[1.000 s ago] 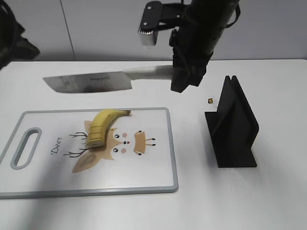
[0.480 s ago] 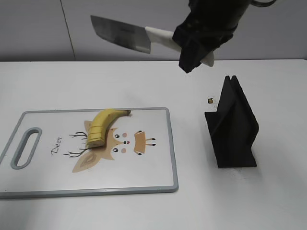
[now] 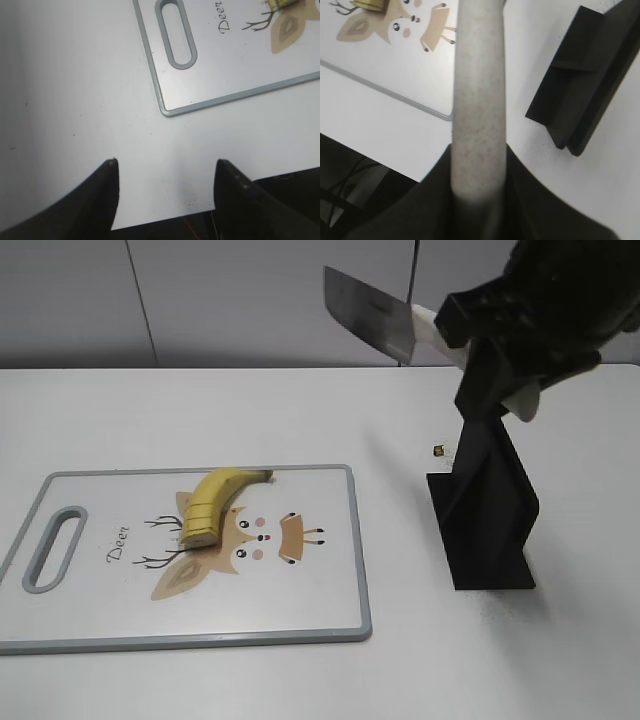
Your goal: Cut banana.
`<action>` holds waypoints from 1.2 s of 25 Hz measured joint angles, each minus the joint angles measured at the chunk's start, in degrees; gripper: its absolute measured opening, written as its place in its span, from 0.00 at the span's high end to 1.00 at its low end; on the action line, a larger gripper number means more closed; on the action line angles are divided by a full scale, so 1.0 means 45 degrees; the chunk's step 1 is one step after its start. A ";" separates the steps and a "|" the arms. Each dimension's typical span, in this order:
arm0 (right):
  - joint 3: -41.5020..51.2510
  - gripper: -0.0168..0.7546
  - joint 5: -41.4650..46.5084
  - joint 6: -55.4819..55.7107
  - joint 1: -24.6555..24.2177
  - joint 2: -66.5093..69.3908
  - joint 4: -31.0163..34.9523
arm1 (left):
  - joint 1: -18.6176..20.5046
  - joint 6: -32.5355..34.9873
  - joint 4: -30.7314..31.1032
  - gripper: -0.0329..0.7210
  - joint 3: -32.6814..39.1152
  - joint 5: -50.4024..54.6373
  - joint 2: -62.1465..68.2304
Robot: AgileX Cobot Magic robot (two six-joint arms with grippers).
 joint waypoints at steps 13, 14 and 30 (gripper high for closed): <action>0.4198 0.77 -0.2197 0.2243 -0.1418 -0.2492 -0.0084 | 0.0000 -0.0310 -0.0022 0.18 0.2442 -0.0367 -0.6467; 0.4424 0.77 -0.2387 0.2406 -0.1418 -0.2492 -0.0093 | 0.0000 -0.0310 -0.0022 0.18 0.2620 -0.0381 -0.6800; 0.5031 0.77 -0.3254 0.3861 -0.1430 -0.2415 -0.1285 | 0.0000 -0.0344 0.0018 0.18 0.2821 -0.0791 -0.9253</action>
